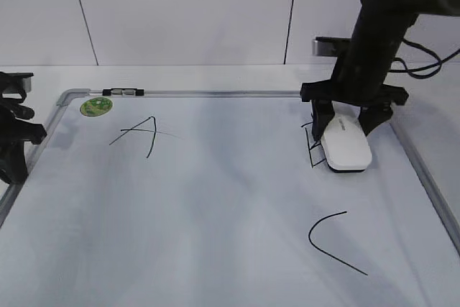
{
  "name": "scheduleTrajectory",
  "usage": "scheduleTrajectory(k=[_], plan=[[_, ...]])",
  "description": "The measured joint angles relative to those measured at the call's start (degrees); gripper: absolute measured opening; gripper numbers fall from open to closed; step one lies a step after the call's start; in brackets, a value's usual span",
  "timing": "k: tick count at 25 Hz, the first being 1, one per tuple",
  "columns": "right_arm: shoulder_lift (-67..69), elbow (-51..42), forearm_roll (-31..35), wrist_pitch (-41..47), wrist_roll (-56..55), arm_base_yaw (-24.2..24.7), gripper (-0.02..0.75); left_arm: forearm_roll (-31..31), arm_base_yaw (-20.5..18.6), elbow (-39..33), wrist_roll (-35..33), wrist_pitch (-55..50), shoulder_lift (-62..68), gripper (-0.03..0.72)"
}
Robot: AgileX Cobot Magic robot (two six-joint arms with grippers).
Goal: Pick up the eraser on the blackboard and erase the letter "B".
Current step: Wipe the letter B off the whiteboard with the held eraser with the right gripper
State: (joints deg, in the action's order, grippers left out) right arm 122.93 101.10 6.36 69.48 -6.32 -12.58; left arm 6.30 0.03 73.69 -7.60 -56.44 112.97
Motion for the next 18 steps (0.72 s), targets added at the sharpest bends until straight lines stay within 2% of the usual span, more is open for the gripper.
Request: scheduleTrajectory(k=[8,13,18], plan=[[2.80,0.32,0.00,0.00,0.14,0.00,0.565,0.00,0.00,0.00,0.00,0.00,0.00,0.077],[2.94,1.24,0.00,0.00,0.27,0.00,0.633,0.00,0.00,0.00,0.00,0.00,0.00,0.076],[2.94,1.34,-0.11,0.00,0.27,0.00,0.636,0.00,0.00,0.00,0.00,0.00,0.00,0.077]])
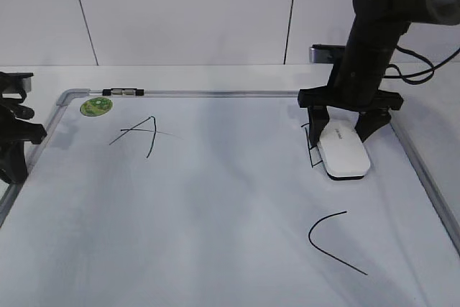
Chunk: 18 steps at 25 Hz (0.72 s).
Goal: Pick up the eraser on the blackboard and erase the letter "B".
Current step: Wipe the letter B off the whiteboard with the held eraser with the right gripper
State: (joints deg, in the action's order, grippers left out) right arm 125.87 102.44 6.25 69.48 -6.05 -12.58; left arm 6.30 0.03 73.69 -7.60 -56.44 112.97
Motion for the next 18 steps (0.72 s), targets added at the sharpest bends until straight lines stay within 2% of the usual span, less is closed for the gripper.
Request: scheduleTrajectory(k=[5,10,18], plan=[[0.00,0.00,-0.39,0.00,0.13,0.00,0.629,0.00,0.00,0.00,0.00,0.00,0.00,0.077],[0.00,0.00,-0.79,0.00,0.13,0.00,0.575,0.00,0.00,0.00,0.00,0.00,0.00,0.077],[0.00,0.00,-0.95,0.00,0.13,-0.27,0.549,0.00,0.00,0.00,0.00,0.00,0.00,0.077]])
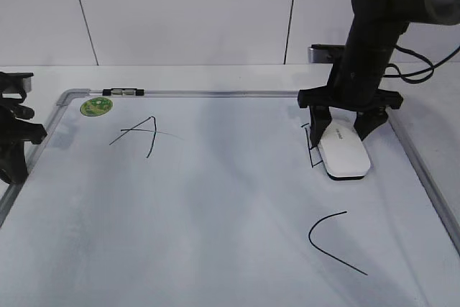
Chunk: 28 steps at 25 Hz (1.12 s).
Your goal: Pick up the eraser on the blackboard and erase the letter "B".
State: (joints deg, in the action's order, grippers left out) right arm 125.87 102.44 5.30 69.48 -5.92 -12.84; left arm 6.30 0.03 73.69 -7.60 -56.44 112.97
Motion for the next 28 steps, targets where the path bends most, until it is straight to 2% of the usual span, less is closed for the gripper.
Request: scheduleTrajectory(k=[3,11,14,20,28], plan=[[0.00,0.13,-0.54,0.00,0.19,-0.95,0.548,0.00,0.00,0.00,0.00,0.00,0.00,0.077],[0.50,0.57,-1.16,0.00,1.07,-8.03,0.548,-0.11,0.00,0.00,0.00,0.00,0.00,0.077],[0.57,0.69,-1.02,0.00,1.11,-9.23,0.548,-0.11,0.00,0.00,0.00,0.00,0.00,0.078],[0.64,0.69,-0.91,0.00,1.20,-8.70,0.548,-0.23,0.00,0.00,0.00,0.00,0.00,0.077],[1.54,1.55,1.48,0.59,1.33,-4.65,0.547,-0.23,0.00,0.00,0.00,0.00,0.00,0.077]])
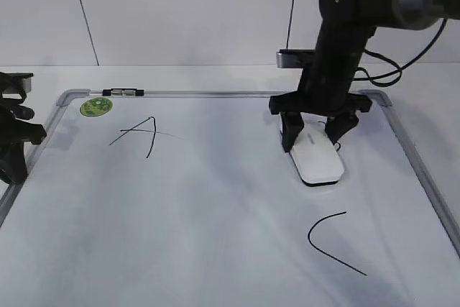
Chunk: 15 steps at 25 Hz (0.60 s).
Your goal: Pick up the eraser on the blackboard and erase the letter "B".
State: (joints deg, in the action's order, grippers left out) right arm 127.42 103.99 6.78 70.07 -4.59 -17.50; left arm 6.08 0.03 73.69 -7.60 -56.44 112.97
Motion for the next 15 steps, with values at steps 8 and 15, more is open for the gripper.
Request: scheduleTrajectory(k=[8,15], plan=[[0.15,0.30,-2.22,0.00,-0.69,6.92,0.547,0.00,0.00,0.00,0.00,0.00,0.00,0.077],[0.51,1.36,-2.33,0.56,-0.91,9.68,0.547,0.00,0.00,0.00,0.00,0.10,0.00,0.078]])
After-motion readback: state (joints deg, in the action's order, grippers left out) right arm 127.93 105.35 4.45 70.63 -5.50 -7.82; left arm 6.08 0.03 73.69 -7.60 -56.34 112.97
